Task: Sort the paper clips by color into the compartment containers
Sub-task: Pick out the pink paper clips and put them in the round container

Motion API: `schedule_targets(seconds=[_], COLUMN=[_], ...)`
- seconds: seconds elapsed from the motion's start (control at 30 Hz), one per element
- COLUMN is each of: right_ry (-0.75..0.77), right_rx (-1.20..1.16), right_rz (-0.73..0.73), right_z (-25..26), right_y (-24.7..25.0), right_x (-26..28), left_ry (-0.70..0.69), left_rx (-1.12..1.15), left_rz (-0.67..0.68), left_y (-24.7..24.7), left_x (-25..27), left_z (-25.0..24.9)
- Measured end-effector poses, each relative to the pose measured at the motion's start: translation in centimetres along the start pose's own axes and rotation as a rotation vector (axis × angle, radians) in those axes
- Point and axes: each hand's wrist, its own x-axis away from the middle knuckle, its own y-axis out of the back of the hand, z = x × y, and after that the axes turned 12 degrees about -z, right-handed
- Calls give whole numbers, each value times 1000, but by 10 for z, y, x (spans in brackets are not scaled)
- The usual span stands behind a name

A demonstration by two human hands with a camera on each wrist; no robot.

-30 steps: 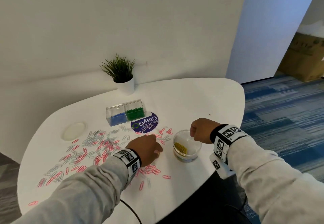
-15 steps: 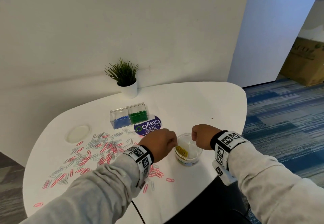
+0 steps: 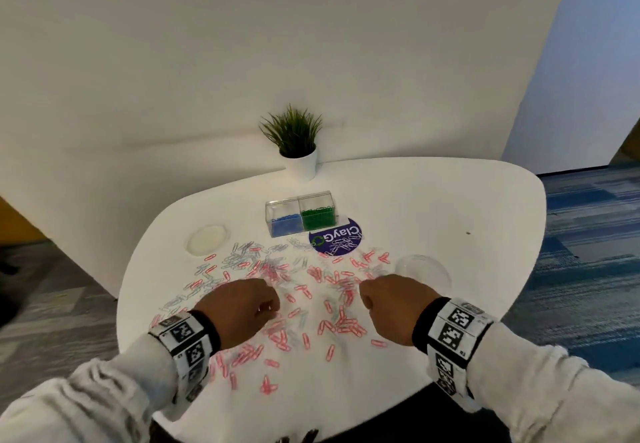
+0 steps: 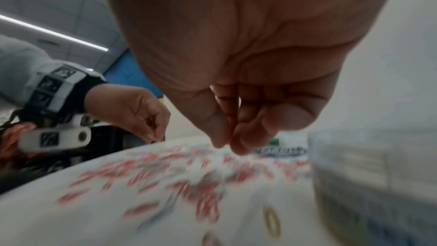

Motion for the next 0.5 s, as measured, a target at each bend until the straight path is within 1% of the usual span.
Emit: schedule_targets(seconds=[0.07,0.1,0.2,0.3,0.4,0.5], right_ry=[34,34,3,-7,-19,-52], right_rx=[61,107,199,198,189,181], right_rz=[114,129,75,46,31,23], right_z=[7,8,10,11,13,15], right_y=[-22,-30,-40,-44,-46,-48], right_x=[3,3,2,-1,-2,-3], left_ry=[56,79,129,172,201,226], left_rx=[-68,-91,-112,-101,-84,-77], left_rz=[78,102,113,106,140,139], left_y=[1,1,-3,-10,-10,-3], left_x=[28,40,68,85,92,90], left_z=[26,36,55,62,66,72])
